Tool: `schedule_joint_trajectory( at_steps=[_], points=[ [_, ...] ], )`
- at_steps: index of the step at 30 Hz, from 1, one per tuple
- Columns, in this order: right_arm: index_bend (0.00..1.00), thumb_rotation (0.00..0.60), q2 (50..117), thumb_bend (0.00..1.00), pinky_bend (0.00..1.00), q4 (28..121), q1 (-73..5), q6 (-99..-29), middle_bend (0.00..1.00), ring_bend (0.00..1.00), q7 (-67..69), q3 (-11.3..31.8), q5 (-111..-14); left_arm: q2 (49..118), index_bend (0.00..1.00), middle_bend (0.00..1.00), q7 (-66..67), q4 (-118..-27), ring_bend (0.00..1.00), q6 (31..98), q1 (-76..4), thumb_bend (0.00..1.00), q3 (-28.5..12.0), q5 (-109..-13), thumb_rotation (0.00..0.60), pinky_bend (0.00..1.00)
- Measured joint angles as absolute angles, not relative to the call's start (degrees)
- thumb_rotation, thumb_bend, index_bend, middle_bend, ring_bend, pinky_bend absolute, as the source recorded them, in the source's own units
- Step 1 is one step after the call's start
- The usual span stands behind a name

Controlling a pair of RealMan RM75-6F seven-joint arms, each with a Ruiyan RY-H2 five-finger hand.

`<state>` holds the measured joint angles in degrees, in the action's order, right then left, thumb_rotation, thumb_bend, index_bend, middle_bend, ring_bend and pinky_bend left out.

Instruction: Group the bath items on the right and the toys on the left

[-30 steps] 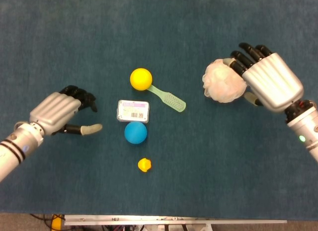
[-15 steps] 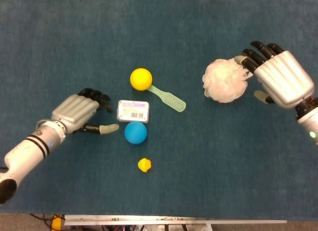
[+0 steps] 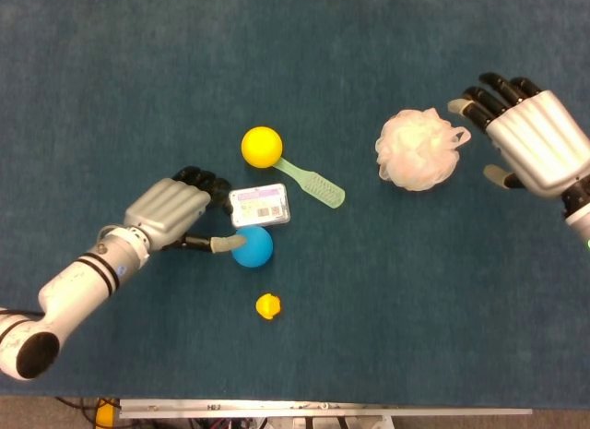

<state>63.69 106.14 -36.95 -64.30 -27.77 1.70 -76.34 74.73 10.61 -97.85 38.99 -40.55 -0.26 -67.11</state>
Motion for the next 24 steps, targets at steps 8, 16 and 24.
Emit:
schedule_joint_trajectory(
  at_steps=[8, 16, 24],
  points=[
    [0.25, 0.600, 63.2, 0.11, 0.30, 105.7, -35.8, -64.3, 0.28, 0.16, -26.6, 2.2, -77.0, 77.3, 0.25, 0.11, 9.1, -98.6, 0.05, 38.5, -42.4, 0.02, -1.6, -66.9, 0.000, 0.04],
    [0.25, 0.600, 62.9, 0.11, 0.30, 105.3, -35.0, -64.2, 0.28, 0.16, -25.6, 2.7, -77.7, 77.2, 0.25, 0.11, 9.7, -98.7, 0.05, 38.4, -43.9, 0.02, -1.9, -67.5, 0.000, 0.04],
    [0.25, 0.600, 63.6, 0.11, 0.30, 105.0, -34.7, -63.4, 0.28, 0.16, -25.5, 2.9, -78.4, 71.6, 0.25, 0.10, 12.7, -100.1, 0.05, 40.7, -43.3, 0.02, 0.0, -67.0, 0.000, 0.04]
  ],
)
